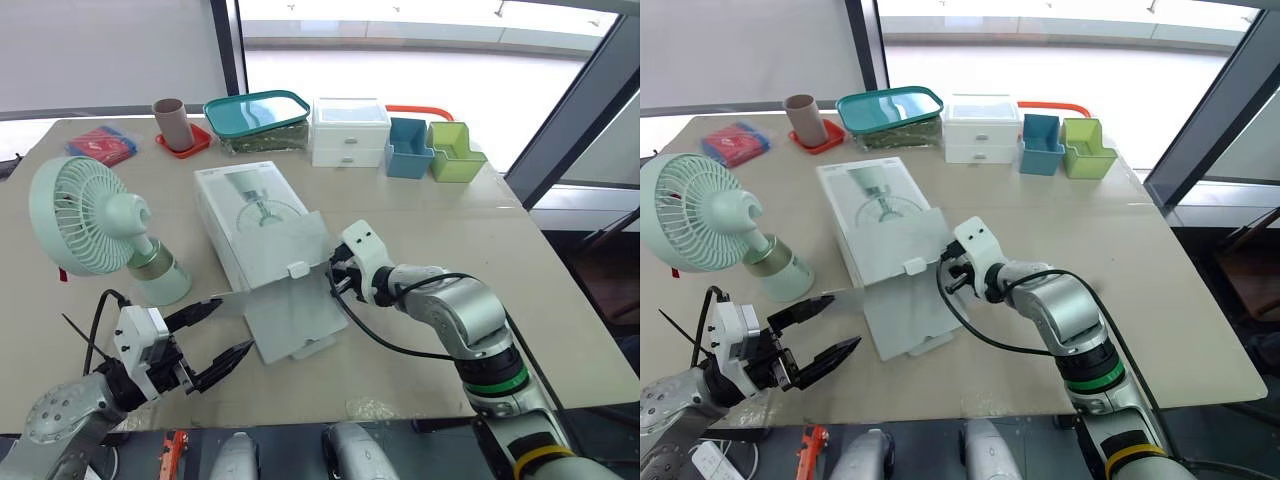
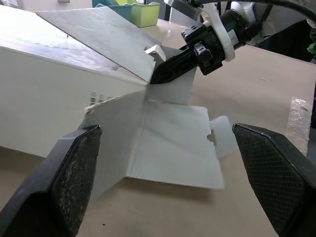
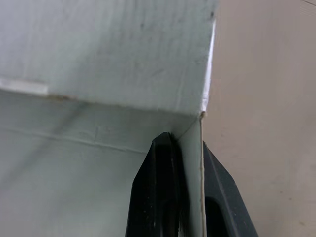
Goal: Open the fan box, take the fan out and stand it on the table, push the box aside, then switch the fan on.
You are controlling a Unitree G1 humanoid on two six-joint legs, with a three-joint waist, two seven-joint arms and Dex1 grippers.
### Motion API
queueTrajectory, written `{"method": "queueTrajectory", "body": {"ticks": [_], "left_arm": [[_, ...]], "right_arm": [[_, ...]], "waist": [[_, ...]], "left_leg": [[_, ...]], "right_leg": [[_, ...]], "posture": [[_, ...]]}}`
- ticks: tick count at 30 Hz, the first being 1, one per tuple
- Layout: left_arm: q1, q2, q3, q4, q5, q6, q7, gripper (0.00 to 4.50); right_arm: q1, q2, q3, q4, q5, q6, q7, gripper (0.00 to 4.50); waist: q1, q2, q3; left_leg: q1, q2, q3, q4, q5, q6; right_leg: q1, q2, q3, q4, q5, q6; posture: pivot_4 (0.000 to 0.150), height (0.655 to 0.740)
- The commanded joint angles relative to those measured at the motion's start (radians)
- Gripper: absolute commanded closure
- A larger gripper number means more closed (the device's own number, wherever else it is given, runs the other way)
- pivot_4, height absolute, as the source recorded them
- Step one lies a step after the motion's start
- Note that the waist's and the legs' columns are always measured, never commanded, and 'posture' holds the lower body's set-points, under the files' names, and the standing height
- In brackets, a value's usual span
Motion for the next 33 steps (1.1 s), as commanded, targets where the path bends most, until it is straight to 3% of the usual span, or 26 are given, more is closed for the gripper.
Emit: {"method": "queueTrajectory", "body": {"ticks": [1,9,15,24,33], "left_arm": [[0.005,0.004,0.005,-0.028,0.004,-0.024,-0.011,0.00],[0.000,-0.007,-0.023,-0.009,0.021,-0.038,-0.030,0.00],[-0.022,-0.013,-0.038,0.039,0.028,-0.059,-0.059,0.00],[-0.131,-0.019,-0.096,0.164,0.051,-0.098,-0.130,0.00],[-0.202,-0.031,-0.134,0.212,0.060,-0.098,-0.153,0.00]], "right_arm": [[0.010,-0.033,-0.040,0.020,-0.036,0.000,-0.025,4.34],[0.000,-0.079,-0.045,0.040,-0.060,-0.038,-0.020,4.34],[0.033,-0.196,-0.106,-0.047,-0.036,-0.012,0.027,4.34],[0.178,-0.375,-0.305,-0.254,0.041,0.153,0.098,4.34],[0.322,-0.493,-0.447,-0.193,0.000,0.101,0.097,4.34]], "waist": [[0.000,0.000,0.000],[0.000,0.000,0.000],[0.004,0.000,0.000],[0.001,0.000,0.000],[0.006,0.000,0.000]], "left_leg": [[0.000,0.000,0.000,0.000,0.000,0.000],[0.000,-0.001,0.000,0.000,0.000,0.000],[-0.001,-0.002,0.000,0.000,0.000,0.000],[-0.001,-0.002,0.001,0.000,-0.001,0.001],[0.000,-0.003,0.003,0.000,-0.001,0.001]], "right_leg": [[0.000,0.000,0.000,0.000,0.000,0.000],[0.000,0.000,0.001,0.000,0.000,0.001],[0.000,-0.002,0.001,0.000,-0.001,0.002],[0.000,-0.002,0.002,-0.001,-0.001,0.002],[0.000,-0.002,0.004,-0.001,-0.001,0.004]], "posture": [[0.150,0.7400],[0.150,0.7400],[0.150,0.7400],[0.150,0.7400],[0.150,0.7400]]}}
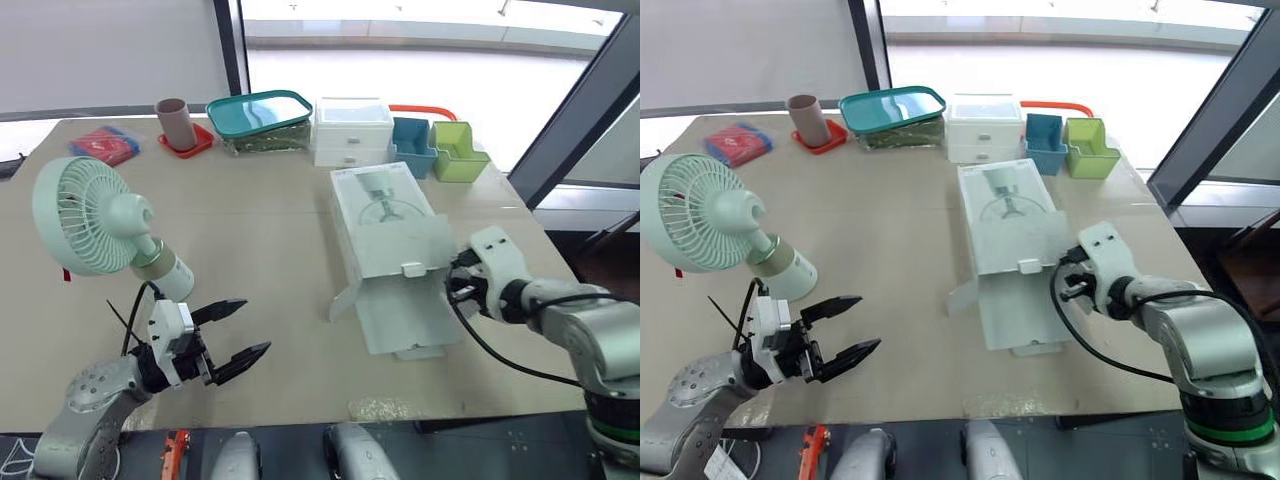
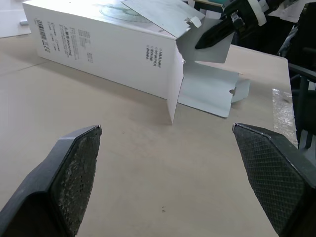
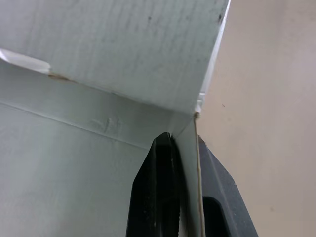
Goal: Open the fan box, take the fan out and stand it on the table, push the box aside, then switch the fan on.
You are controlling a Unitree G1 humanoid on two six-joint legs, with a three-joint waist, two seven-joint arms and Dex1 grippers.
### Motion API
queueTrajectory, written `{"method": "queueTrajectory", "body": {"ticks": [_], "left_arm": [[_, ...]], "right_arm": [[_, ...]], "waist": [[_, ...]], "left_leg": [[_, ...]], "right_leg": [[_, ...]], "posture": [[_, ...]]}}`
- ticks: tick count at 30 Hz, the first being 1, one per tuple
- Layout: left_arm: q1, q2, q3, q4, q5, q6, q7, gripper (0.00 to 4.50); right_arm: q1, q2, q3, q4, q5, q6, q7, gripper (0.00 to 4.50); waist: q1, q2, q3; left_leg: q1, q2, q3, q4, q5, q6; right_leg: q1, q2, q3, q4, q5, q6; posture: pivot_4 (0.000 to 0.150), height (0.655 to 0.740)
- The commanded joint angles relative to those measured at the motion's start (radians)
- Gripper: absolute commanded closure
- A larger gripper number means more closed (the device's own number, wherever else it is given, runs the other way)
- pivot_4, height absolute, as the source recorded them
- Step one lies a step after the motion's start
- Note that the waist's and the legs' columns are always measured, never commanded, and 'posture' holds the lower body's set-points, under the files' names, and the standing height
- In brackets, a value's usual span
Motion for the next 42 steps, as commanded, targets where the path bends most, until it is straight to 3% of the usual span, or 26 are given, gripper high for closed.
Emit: {"method": "queueTrajectory", "body": {"ticks": [1,3,7,8,9,11,15,19,24,32,42], "left_arm": [[-0.036,0.003,-0.010,0.005,-0.002,-0.007,-0.014,0.00],[-0.050,0.003,-0.014,0.010,-0.001,-0.003,-0.015,0.00],[-0.078,0.004,-0.016,0.024,-0.002,0.005,-0.015,0.00],[-0.081,0.004,-0.016,0.025,-0.002,0.006,-0.016,0.00],[-0.083,0.005,-0.017,0.026,-0.002,0.007,-0.016,0.00],[-0.086,0.003,-0.021,0.028,0.000,0.005,-0.017,0.00],[-0.096,0.004,-0.026,0.028,-0.002,0.009,-0.019,0.00],[-0.113,0.005,-0.030,0.044,-0.001,0.008,-0.023,0.00],[-0.140,0.004,-0.035,0.049,-0.001,0.022,-0.020,0.00],[-0.101,0.017,-0.012,-0.002,-0.002,0.031,0.003,0.00],[-0.007,0.002,0.058,-0.038,-0.019,0.005,0.046,0.00]], "right_arm": [[0.035,-0.056,-0.095,0.036,-0.029,-0.062,0.005,4.12],[0.037,-0.058,-0.108,0.048,-0.024,-0.076,0.009,3.64],[0.011,-0.045,-0.137,0.083,-0.033,-0.076,-0.019,2.02],[0.010,-0.046,-0.141,0.081,-0.031,-0.075,-0.019,1.28],[0.010,-0.047,-0.144,0.079,-0.030,-0.073,-0.020,1.08],[0.020,-0.056,-0.153,0.070,-0.026,-0.077,-0.011,0.13],[0.085,-0.115,-0.212,0.024,-0.001,-0.146,0.074,0.05],[0.264,-0.163,-0.320,-0.137,0.090,-0.358,0.326,0.05],[0.354,-0.186,-0.450,-0.108,0.131,-0.509,0.479,0.05],[0.125,-0.135,-0.450,-0.041,0.298,-0.597,0.479,0.05],[-0.210,0.084,-0.061,0.014,0.302,-0.596,0.306,0.05]], "waist": [[0.001,0.000,0.000],[-0.001,0.000,0.000],[-0.003,0.000,0.000],[-0.003,0.000,0.000],[-0.003,0.000,0.000],[-0.003,0.000,0.000],[-0.002,0.000,0.000],[0.002,0.000,0.000],[0.002,0.000,0.000],[-0.004,-0.001,0.000],[-0.005,0.000,0.000]], "left_leg": [[0.000,-0.001,0.001,0.000,0.000,0.000],[0.001,-0.001,0.002,0.000,0.000,0.000],[0.002,0.000,0.004,0.000,0.000,0.000],[0.002,0.000,0.004,0.000,0.000,0.000],[0.002,0.000,0.004,0.000,0.000,0.000],[0.002,0.000,0.004,0.000,0.000,0.000],[0.001,-0.001,0.004,0.000,0.000,0.000],[0.001,-0.001,0.004,0.000,-0.001,0.001],[0.002,-0.002,0.004,0.002,-0.002,0.003],[0.006,-0.002,0.005,0.003,-0.001,0.003],[0.005,-0.001,0.005,0.003,-0.001,0.003]], "right_leg": [[0.000,0.000,0.002,0.000,0.000,0.000],[0.000,0.000,0.004,0.000,0.001,0.001],[0.000,0.001,0.005,0.000,0.001,0.001],[0.000,0.001,0.006,0.000,0.001,0.001],[0.000,0.001,0.006,0.000,0.001,0.002],[0.000,0.001,0.006,0.000,0.001,0.002],[0.000,0.000,0.006,0.000,0.001,0.002],[0.000,0.000,0.006,0.000,0.000,0.003],[0.002,0.000,0.007,-0.001,0.001,0.004],[0.006,0.001,0.009,-0.001,0.002,0.004],[0.004,0.002,0.009,-0.002,0.003,0.004]], "posture": [[0.150,0.7400],[0.150,0.7400],[0.150,0.7400],[0.150,0.7400],[0.150,0.7400],[0.150,0.7400],[0.150,0.7400],[0.150,0.7400],[0.150,0.7400],[0.150,0.7400],[0.150,0.7400]]}}
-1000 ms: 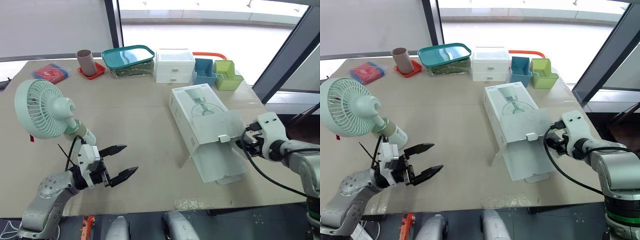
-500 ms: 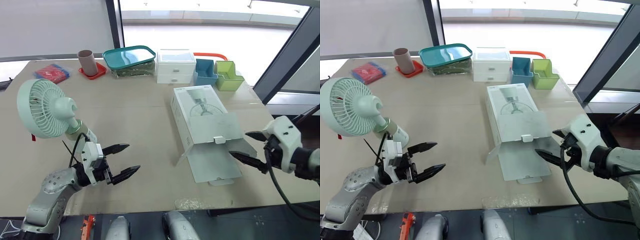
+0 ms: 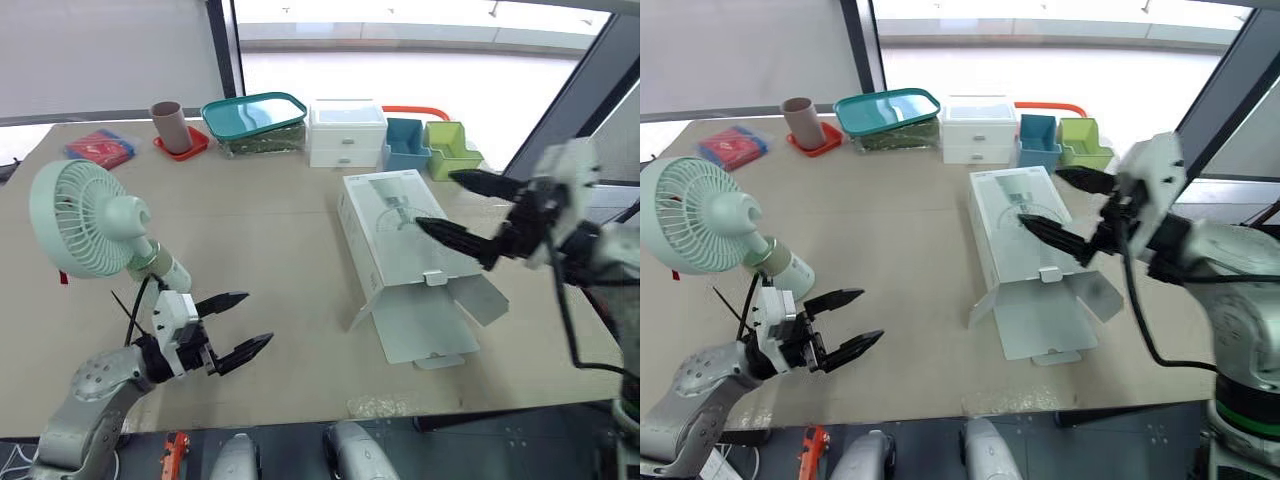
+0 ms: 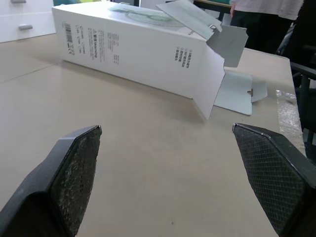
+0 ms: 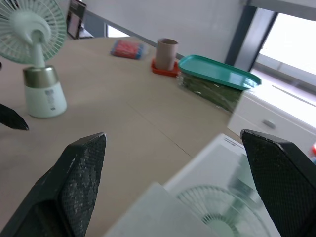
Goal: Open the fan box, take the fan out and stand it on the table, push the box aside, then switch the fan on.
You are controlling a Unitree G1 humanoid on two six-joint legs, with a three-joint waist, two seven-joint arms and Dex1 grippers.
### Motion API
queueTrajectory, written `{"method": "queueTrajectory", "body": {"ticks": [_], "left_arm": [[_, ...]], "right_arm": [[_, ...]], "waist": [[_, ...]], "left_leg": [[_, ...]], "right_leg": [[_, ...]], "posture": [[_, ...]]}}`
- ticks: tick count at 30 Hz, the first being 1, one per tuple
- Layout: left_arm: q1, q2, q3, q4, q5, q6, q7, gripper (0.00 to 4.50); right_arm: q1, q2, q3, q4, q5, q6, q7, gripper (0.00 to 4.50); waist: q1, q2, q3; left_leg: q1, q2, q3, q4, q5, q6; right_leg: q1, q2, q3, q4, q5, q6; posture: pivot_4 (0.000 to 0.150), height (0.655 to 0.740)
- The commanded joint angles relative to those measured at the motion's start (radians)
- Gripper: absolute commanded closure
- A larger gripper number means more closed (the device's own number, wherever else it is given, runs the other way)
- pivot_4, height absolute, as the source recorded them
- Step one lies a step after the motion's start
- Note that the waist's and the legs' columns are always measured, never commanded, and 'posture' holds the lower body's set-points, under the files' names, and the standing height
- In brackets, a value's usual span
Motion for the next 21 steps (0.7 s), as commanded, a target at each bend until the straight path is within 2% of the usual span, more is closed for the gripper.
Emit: {"method": "queueTrajectory", "body": {"ticks": [1,7,12,17,20,21], "left_arm": [[0.021,-0.012,0.060,-0.042,-0.027,-0.033,0.020,0.00],[0.082,-0.054,0.096,-0.091,-0.009,-0.093,0.062,0.00],[0.195,-0.069,0.072,-0.114,0.091,-0.192,0.071,0.00],[0.333,-0.147,0.111,-0.159,0.157,-0.304,0.152,0.00],[0.427,-0.205,0.141,-0.220,0.149,-0.347,0.201,0.00],[0.458,-0.239,0.157,-0.267,0.089,-0.319,0.254,0.00]], "right_arm": [[-0.066,0.056,0.106,0.005,-0.025,-0.048,-0.023,0.05],[-0.093,0.187,0.247,0.018,-0.040,-0.121,-0.011,0.05],[-0.063,0.237,0.361,0.015,-0.065,-0.162,0.031,0.05],[-0.107,0.270,0.422,0.142,-0.124,-0.200,0.053,0.05],[-0.122,0.280,0.455,0.192,-0.154,-0.234,0.089,0.05],[-0.131,0.286,0.460,0.210,-0.158,-0.245,0.102,0.05]], "waist": [[0.004,0.000,0.000],[0.007,0.000,0.000],[0.004,0.000,0.000],[0.002,0.000,0.000],[0.002,0.000,0.000],[0.000,0.000,0.000]], "left_leg": [[-0.001,0.000,0.000,0.000,0.000,0.000],[-0.004,-0.002,-0.001,0.000,-0.001,0.001],[-0.004,-0.001,-0.001,0.000,-0.001,0.001],[-0.003,-0.001,0.000,0.000,-0.001,0.001],[-0.003,-0.001,0.000,0.000,-0.001,0.001],[-0.003,-0.001,0.000,0.000,-0.001,0.001]], "right_leg": [[-0.001,0.000,0.000,0.000,0.000,0.000],[-0.001,-0.002,-0.001,-0.001,0.002,-0.003],[-0.002,-0.002,-0.001,-0.001,0.002,-0.004],[-0.002,-0.002,0.000,-0.001,0.001,-0.003],[-0.002,-0.002,0.000,-0.001,0.001,-0.002],[-0.002,-0.002,-0.001,-0.001,0.000,-0.001]], "posture": [[0.150,0.7400],[0.150,0.7400],[0.150,0.7400],[0.150,0.7400],[0.150,0.7400],[0.150,0.7400]]}}
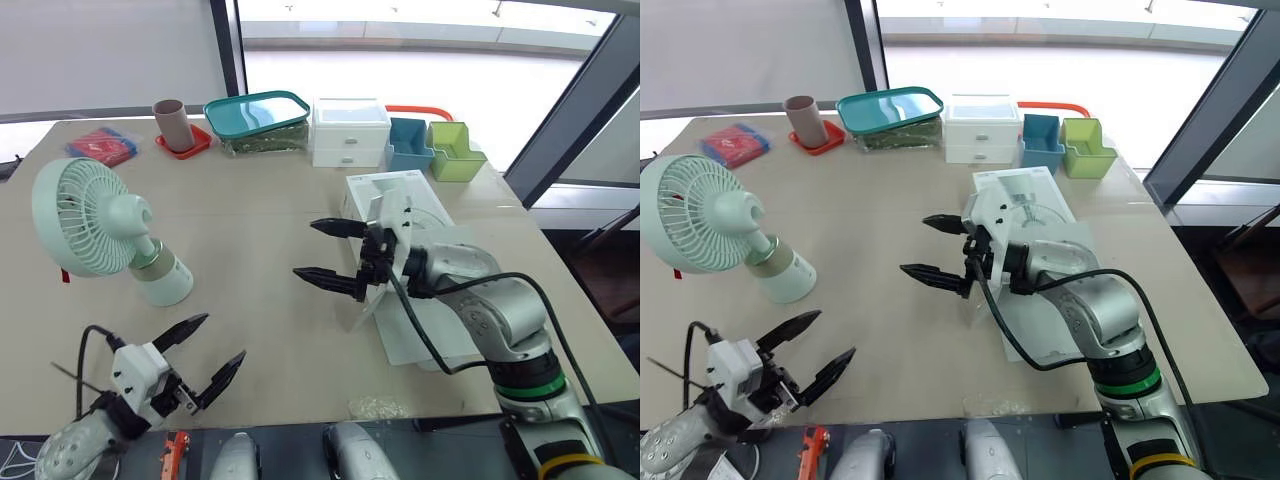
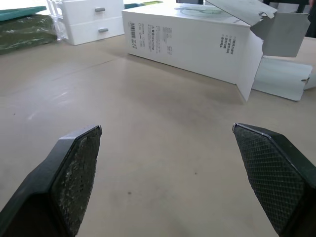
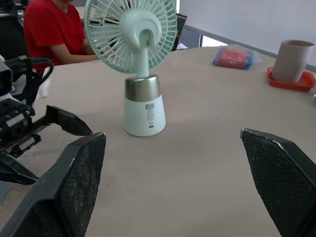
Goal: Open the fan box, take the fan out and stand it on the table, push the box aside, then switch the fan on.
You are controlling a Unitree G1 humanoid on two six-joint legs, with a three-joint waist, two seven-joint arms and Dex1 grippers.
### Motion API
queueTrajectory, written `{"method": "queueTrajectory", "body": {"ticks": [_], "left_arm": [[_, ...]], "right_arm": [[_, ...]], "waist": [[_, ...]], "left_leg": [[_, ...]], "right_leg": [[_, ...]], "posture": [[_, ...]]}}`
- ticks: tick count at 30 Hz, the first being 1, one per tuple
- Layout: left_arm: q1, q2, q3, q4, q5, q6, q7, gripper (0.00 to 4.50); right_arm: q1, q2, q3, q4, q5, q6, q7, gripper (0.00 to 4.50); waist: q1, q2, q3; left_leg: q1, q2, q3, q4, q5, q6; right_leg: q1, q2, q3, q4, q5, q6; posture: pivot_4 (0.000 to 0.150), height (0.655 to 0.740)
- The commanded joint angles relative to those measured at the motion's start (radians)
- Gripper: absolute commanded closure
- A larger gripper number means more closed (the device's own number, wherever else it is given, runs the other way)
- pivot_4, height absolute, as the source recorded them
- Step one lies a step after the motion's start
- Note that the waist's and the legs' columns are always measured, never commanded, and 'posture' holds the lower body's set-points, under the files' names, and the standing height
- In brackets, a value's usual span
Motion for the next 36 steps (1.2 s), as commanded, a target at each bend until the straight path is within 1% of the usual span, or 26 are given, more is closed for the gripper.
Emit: {"method": "queueTrajectory", "body": {"ticks": [1,3,6,8,10,14,17,21,25,28,32,36], "left_arm": [[0.140,-0.113,0.083,-0.194,-0.120,-0.017,0.155,0.00],[0.183,-0.146,0.110,-0.257,-0.159,-0.009,0.207,0.00],[0.209,-0.156,0.134,-0.306,-0.187,-0.001,0.242,0.00],[0.196,-0.162,0.182,-0.347,-0.258,0.021,0.325,0.00],[0.188,-0.160,0.218,-0.370,-0.307,0.036,0.374,0.00],[0.164,-0.141,0.260,-0.365,-0.347,0.064,0.419,0.00],[0.120,-0.131,0.285,-0.361,-0.391,0.083,0.471,0.00],[0.067,-0.122,0.306,-0.347,-0.388,0.093,0.515,0.00],[0.002,-0.107,0.304,-0.336,-0.375,0.143,0.590,0.00],[-0.023,-0.109,0.313,-0.329,-0.370,0.159,0.616,0.00],[-0.053,-0.123,0.345,-0.329,-0.401,0.158,0.661,0.00],[-0.057,-0.119,0.358,-0.330,-0.415,0.164,0.665,0.00]], "right_arm": [[-0.054,0.026,0.031,0.069,-0.035,-0.075,0.068,0.05],[-0.075,0.041,0.037,0.110,-0.043,-0.101,0.094,0.05],[-0.093,0.057,0.041,0.148,-0.054,-0.125,0.116,0.05],[-0.114,0.073,0.041,0.186,-0.063,-0.143,0.136,0.05],[-0.125,0.085,0.044,0.205,-0.070,-0.156,0.149,0.05],[-0.148,0.101,0.050,0.234,-0.088,-0.167,0.156,0.05],[-0.160,0.110,0.051,0.241,-0.098,-0.154,0.148,0.05],[-0.172,0.122,0.054,0.252,-0.117,-0.146,0.128,0.05],[-0.169,0.124,0.065,0.256,-0.139,-0.153,0.131,0.05],[-0.158,0.122,0.069,0.243,-0.148,-0.154,0.134,0.05],[-0.147,0.119,0.066,0.234,-0.150,-0.149,0.137,0.05],[-0.141,0.117,0.071,0.233,-0.160,-0.152,0.141,0.05]], "waist": [[-0.002,0.000,0.000],[-0.001,-0.001,0.000],[-0.002,-0.001,0.001],[-0.002,-0.001,0.001],[-0.002,-0.001,0.001],[-0.001,-0.001,0.001],[-0.002,-0.001,0.001],[-0.001,-0.001,0.001],[-0.001,-0.001,0.001],[-0.002,-0.001,0.000],[-0.002,-0.001,0.001],[-0.002,-0.001,0.001]], "left_leg": [[0.000,0.000,0.000,0.000,0.000,0.000],[0.000,0.001,0.000,0.000,0.000,0.000],[0.000,0.001,0.000,0.000,0.000,0.000],[0.000,0.001,0.000,0.000,0.000,0.000],[0.000,0.001,0.000,0.000,0.000,0.000],[0.000,0.001,0.000,0.000,0.000,0.000],[0.000,0.001,0.000,0.000,0.000,0.000],[0.000,0.001,0.000,0.000,0.000,0.000],[0.000,0.001,0.000,0.000,0.000,0.000],[0.000,0.001,0.000,0.000,0.000,0.000],[0.000,0.001,0.000,0.000,0.000,0.000],[0.000,0.001,0.000,0.000,0.000,0.000]], "right_leg": [[0.000,0.000,0.000,0.000,0.000,0.000],[0.000,0.000,0.000,0.000,0.000,0.000],[0.000,0.001,0.000,-0.001,0.000,0.001],[0.000,0.001,0.000,-0.001,0.000,0.001],[0.000,0.001,0.000,-0.001,0.000,0.001],[0.000,0.001,0.000,0.000,0.000,0.001],[0.000,0.001,0.000,0.000,0.000,0.001],[0.000,0.001,0.000,0.000,0.000,0.000],[0.000,0.001,0.000,0.000,0.004,-0.006],[0.000,0.001,0.000,0.000,0.004,-0.007],[0.000,0.001,0.000,0.000,0.004,-0.007],[0.000,0.001,0.000,0.000,0.004,-0.007]], "posture": [[0.150,0.7400],[0.150,0.7400],[0.150,0.7400],[0.150,0.7400],[0.150,0.7400],[0.150,0.7400],[0.150,0.7400],[0.150,0.7400],[0.150,0.7400],[0.150,0.7400],[0.150,0.7400],[0.150,0.7400]]}}
